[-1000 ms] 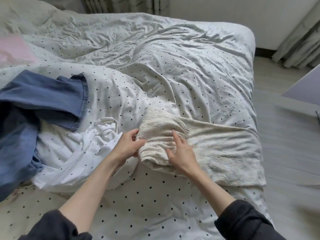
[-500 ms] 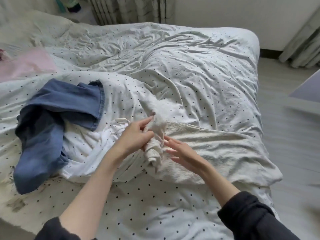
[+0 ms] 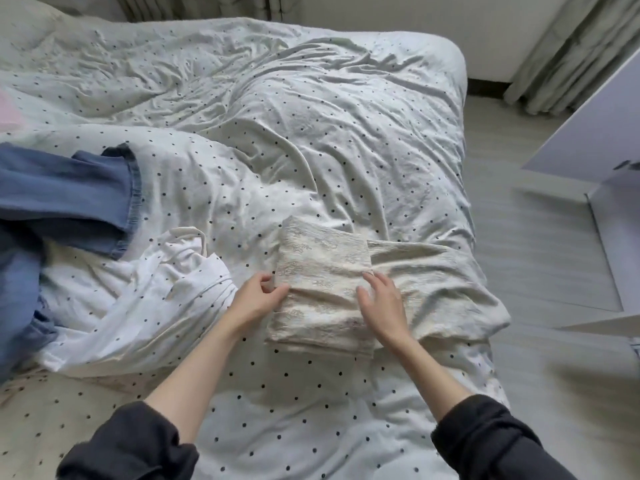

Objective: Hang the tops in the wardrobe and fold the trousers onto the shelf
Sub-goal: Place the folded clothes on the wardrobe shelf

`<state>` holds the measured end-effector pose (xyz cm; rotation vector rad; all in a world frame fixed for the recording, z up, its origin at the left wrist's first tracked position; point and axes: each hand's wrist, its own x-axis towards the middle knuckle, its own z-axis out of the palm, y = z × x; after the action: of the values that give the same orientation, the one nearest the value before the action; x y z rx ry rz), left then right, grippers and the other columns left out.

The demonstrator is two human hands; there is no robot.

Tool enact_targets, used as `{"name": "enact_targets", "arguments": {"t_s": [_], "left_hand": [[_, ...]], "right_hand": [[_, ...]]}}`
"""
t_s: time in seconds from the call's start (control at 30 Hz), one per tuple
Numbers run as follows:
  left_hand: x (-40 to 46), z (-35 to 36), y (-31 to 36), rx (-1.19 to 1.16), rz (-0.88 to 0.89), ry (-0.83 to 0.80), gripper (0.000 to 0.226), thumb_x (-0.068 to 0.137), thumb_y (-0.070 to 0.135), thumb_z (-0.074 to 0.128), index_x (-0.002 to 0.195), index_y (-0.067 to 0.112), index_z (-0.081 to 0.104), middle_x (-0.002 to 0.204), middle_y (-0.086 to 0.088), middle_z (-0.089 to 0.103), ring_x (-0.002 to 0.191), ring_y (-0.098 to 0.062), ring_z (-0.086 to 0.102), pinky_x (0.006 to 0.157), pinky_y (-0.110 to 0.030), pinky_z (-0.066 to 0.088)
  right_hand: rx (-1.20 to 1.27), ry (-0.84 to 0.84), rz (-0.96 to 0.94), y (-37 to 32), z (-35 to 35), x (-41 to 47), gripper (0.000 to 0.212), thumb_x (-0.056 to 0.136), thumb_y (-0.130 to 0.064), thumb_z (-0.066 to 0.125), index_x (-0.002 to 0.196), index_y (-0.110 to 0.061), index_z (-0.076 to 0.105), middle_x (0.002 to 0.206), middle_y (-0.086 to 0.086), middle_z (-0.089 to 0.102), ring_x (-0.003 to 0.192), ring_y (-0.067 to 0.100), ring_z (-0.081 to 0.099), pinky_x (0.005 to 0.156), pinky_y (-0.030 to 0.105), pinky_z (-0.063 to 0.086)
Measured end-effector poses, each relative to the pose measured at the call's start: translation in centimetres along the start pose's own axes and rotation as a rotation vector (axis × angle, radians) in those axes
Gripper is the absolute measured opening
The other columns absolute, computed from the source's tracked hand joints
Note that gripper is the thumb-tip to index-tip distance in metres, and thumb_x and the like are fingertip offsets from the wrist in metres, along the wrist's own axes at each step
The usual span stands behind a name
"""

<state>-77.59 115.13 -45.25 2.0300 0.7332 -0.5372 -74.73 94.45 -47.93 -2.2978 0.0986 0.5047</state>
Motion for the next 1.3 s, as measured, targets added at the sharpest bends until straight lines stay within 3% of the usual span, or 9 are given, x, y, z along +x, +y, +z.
{"name": "enact_targets", "arguments": {"t_s": [0.1, 0.2, 0.47, 0.6, 0.7, 0.77, 0.9, 1.07, 1.3], "left_hand": [[0.1, 1.1, 0.8, -0.191, 0.007, -0.082, 0.028, 0.089, 0.024, 0.064, 0.114, 0.019, 0.051, 0.104, 0.002, 0.061, 0.081, -0.009, 0.059, 0.066, -0.015, 0.051], [0.7, 1.5, 0.9, -0.299, 0.007, -0.11, 0.021, 0.085, 0.009, 0.067, 0.102, 0.015, 0.057, 0.1, -0.006, 0.067, 0.072, -0.009, 0.062, 0.056, -0.022, 0.051], [-3.2, -4.7, 1.1, -0.319, 0.084, 0.105, 0.022, 0.083, -0.009, 0.058, 0.075, 0.011, 0.057, 0.071, -0.009, 0.059, 0.048, -0.004, 0.055, 0.039, -0.013, 0.041], [-5.0, -8.9, 1.9, -0.197, 0.147, 0.222, 0.01, 0.077, -0.002, 0.06, 0.085, 0.003, 0.063, 0.075, -0.01, 0.059, 0.067, -0.019, 0.052, 0.058, -0.026, 0.044], [-6.4, -6.8, 3.9, -0.006, 0.245, 0.214, 0.027, 0.065, 0.021, 0.058, 0.091, 0.02, 0.067, 0.079, -0.002, 0.066, 0.077, -0.021, 0.059, 0.067, -0.03, 0.043], [-6.8, -3.3, 5.5, 0.143, 0.34, 0.202, 0.041, 0.075, 0.022, 0.064, 0.116, 0.022, 0.063, 0.091, -0.004, 0.067, 0.085, -0.021, 0.06, 0.069, -0.026, 0.04], [-5.6, 4.3, 6.7, 0.122, 0.392, -0.137, 0.057, 0.086, 0.036, 0.065, 0.137, 0.021, 0.045, 0.083, -0.004, 0.058, 0.077, -0.02, 0.061, 0.072, -0.035, 0.056], [-1.5, 5.8, 2.6, 0.291, 0.19, 0.095, 0.059, 0.087, 0.037, 0.062, 0.138, 0.015, 0.041, 0.132, -0.014, 0.043, 0.119, -0.026, 0.046, 0.102, -0.037, 0.037], [-2.1, 6.8, 2.0, -0.069, 0.059, -0.162, 0.057, 0.087, 0.03, 0.066, 0.134, 0.014, 0.038, 0.114, 0.011, 0.048, 0.103, -0.011, 0.053, 0.087, -0.021, 0.045]], "right_hand": [[-0.124, 0.011, 0.011, -0.4, 1.4, -1.5, 0.043, 0.098, -0.028, 0.041, 0.14, -0.018, 0.043, 0.152, 0.005, 0.028, 0.14, 0.021, 0.023, 0.112, 0.039, 0.023], [-0.311, -0.025, -0.019, -0.6, 1.8, -2.2, 0.049, 0.096, -0.034, 0.042, 0.144, -0.024, 0.035, 0.155, 0.005, 0.021, 0.142, 0.022, 0.017, 0.113, 0.044, 0.02], [0.203, -0.499, -0.096, -5.2, 3.2, -2.3, 0.065, 0.096, -0.046, 0.044, 0.15, -0.035, 0.01, 0.159, 0.001, 0.007, 0.146, 0.018, 0.008, 0.118, 0.045, 0.013], [0.559, -0.662, -0.011, -8.3, 5.0, -2.9, 0.057, 0.098, -0.041, 0.043, 0.149, -0.032, 0.021, 0.156, -0.008, 0.019, 0.138, 0.017, 0.031, 0.113, 0.046, 0.029], [0.695, -0.634, 0.112, -7.4, 3.8, -2.3, 0.052, 0.098, -0.049, 0.038, 0.144, -0.027, 0.035, 0.15, -0.002, 0.035, 0.124, 0.018, 0.046, 0.103, 0.045, 0.042], [0.736, -0.55, 0.181, -4.8, 1.5, -2.1, 0.05, 0.1, -0.047, 0.03, 0.14, -0.02, 0.043, 0.145, 0.002, 0.042, 0.118, 0.019, 0.052, 0.098, 0.041, 0.045], [0.87, -0.274, 0.346, 0.8, -3.3, -2.2, 0.048, 0.101, -0.046, 0.024, 0.13, -0.017, 0.05, 0.135, 0.007, 0.052, 0.098, 0.015, 0.058, 0.085, 0.039, 0.049], [0.627, -0.267, 0.346, 4.8, -3.4, -2.3, 0.057, 0.099, -0.046, 0.034, 0.149, -0.023, 0.022, 0.156, -0.004, 0.02, 0.138, 0.021, 0.031, 0.109, 0.045, 0.034], [0.606, -0.314, 0.28, 3.9, -0.8, -1.9, 0.054, 0.1, -0.04, 0.038, 0.149, -0.021, 0.025, 0.155, -0.004, 0.025, 0.138, 0.016, 0.031, 0.108, 0.038, 0.03]]}}
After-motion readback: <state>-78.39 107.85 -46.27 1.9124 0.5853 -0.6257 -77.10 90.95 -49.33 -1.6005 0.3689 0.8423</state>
